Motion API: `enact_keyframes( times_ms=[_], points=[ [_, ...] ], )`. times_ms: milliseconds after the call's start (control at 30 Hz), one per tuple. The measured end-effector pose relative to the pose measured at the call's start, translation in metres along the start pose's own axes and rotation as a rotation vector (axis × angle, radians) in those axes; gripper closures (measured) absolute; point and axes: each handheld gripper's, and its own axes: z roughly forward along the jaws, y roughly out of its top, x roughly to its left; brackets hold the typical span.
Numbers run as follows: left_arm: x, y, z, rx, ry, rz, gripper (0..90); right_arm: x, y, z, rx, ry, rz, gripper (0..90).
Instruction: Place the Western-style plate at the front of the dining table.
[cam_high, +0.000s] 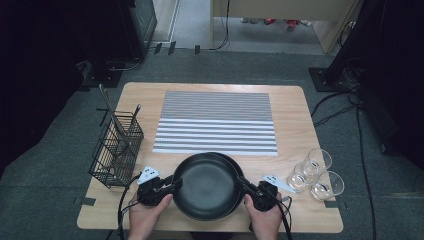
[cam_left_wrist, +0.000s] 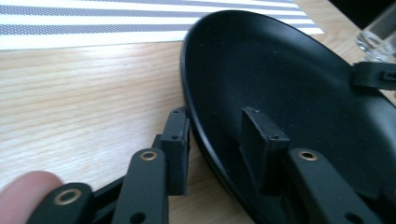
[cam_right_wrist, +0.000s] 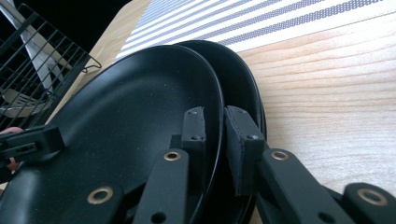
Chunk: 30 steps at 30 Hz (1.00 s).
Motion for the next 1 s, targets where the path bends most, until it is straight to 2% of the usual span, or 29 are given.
enact_keyframes(
  times_ms=[67,200,433,600,767,867,1000],
  points=[
    [0.000,0.000,0.000,0.001,-0.003,-0.002,65.3,-0.002,0.000,-0.001,-0.001,0.006,0.017,82.9],
    [0.005,0.001,-0.002,-0.001,-0.028,-0.032,68.2,-0.004,-0.001,-0.002,-0.003,0.020,0.029,83.4],
    [0.005,0.002,-0.006,-0.009,-0.012,-0.027,69.2,-0.003,-0.003,-0.002,-0.004,0.031,0.034,83.8],
    [0.005,0.005,-0.011,-0.021,0.004,-0.017,70.3,0.001,-0.006,0.000,0.000,0.029,0.021,83.5],
    [0.005,0.005,-0.011,-0.020,0.007,-0.014,69.8,0.002,-0.006,0.000,-0.001,0.025,0.013,83.2],
    [0.006,0.004,-0.010,-0.020,0.007,-0.014,69.6,0.004,-0.007,0.001,-0.006,0.016,-0.010,81.9],
    [0.006,0.004,-0.010,-0.021,0.008,-0.010,69.4,0.004,-0.008,0.004,0.006,0.018,-0.011,79.2]
  ],
)
